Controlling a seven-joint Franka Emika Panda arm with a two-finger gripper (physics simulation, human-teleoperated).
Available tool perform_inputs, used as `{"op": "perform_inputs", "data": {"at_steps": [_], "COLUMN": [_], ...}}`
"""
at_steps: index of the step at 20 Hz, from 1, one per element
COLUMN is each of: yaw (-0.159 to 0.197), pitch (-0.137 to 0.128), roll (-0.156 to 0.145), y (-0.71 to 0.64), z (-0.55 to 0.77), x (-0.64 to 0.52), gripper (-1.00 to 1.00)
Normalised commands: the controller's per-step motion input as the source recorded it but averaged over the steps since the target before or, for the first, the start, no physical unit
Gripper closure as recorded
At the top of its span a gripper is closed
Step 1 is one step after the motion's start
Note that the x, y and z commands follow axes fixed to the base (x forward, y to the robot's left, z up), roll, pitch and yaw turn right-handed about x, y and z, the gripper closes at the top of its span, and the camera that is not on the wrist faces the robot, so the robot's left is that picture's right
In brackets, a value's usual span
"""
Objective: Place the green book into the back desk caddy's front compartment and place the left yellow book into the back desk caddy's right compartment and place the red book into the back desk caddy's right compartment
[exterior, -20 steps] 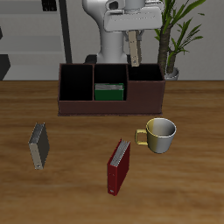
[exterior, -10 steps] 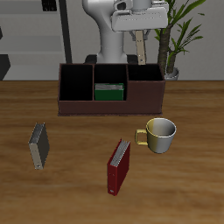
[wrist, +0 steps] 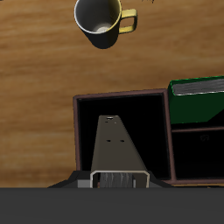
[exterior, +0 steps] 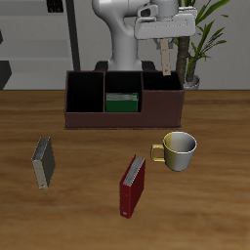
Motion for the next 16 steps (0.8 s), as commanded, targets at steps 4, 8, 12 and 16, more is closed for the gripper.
{"op": "perform_inputs", "data": {"at_steps": [4, 8, 12, 16], "yaw": [0.020, 0.025, 0.006, 0.021], "pitch": [0.026, 0.032, 0.051, 0.070], "roll": [-0.008, -0.021, -0.028, -0.001], "y": [0.10, 0.08, 0.05, 0.06], "z": [-0.04, -0.12, -0.14, -0.16], "x": [0.11, 0.19, 0.19, 0.09], "gripper": [1.00, 1.00, 1.00, 1.00]}}
